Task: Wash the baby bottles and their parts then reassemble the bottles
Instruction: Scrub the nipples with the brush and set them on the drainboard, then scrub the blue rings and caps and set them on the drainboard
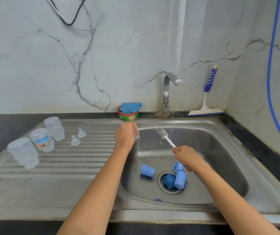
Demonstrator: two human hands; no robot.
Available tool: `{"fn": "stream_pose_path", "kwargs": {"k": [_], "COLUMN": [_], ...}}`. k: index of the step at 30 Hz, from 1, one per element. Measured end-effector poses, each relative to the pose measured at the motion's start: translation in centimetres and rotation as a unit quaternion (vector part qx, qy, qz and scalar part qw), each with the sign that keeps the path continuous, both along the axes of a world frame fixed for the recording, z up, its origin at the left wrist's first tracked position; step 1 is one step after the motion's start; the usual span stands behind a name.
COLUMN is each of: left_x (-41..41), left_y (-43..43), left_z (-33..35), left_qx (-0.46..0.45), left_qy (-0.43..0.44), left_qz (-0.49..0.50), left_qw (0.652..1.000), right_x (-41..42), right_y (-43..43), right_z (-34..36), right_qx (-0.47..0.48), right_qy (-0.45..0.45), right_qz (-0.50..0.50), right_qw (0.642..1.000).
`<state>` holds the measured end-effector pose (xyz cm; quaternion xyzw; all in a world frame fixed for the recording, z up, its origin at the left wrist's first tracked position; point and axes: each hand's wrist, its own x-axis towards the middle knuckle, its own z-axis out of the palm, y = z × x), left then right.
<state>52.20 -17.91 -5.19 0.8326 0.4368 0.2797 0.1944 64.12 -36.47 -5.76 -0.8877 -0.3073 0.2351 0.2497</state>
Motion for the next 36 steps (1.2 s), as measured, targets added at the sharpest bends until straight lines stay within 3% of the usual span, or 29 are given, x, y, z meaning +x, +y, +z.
{"fn": "stream_pose_path", "kwargs": {"k": [6,16,30,36], "left_x": [-8.5,-18.7,-19.6,-16.2], "left_y": [3.0,6.3,7.1,4.8], "left_z": [0.8,-1.0,-3.5,-0.6], "left_qx": [-0.028,-0.03,-0.013,0.09], "left_qy": [-0.121,-0.1,-0.084,-0.098], "left_qz": [0.128,0.271,0.257,0.241], "left_qw": [0.984,0.957,0.963,0.961], "right_x": [-3.4,-11.1,-9.2,-7.3], "right_y": [2.8,7.5,7.1,6.0], "right_z": [2.0,1.1,-0.5,0.0], "right_qx": [0.052,0.066,0.056,0.064], "right_qy": [0.023,0.105,0.131,0.128], "right_qz": [0.027,0.084,0.062,0.039], "right_qw": [0.998,0.989,0.988,0.989]}}
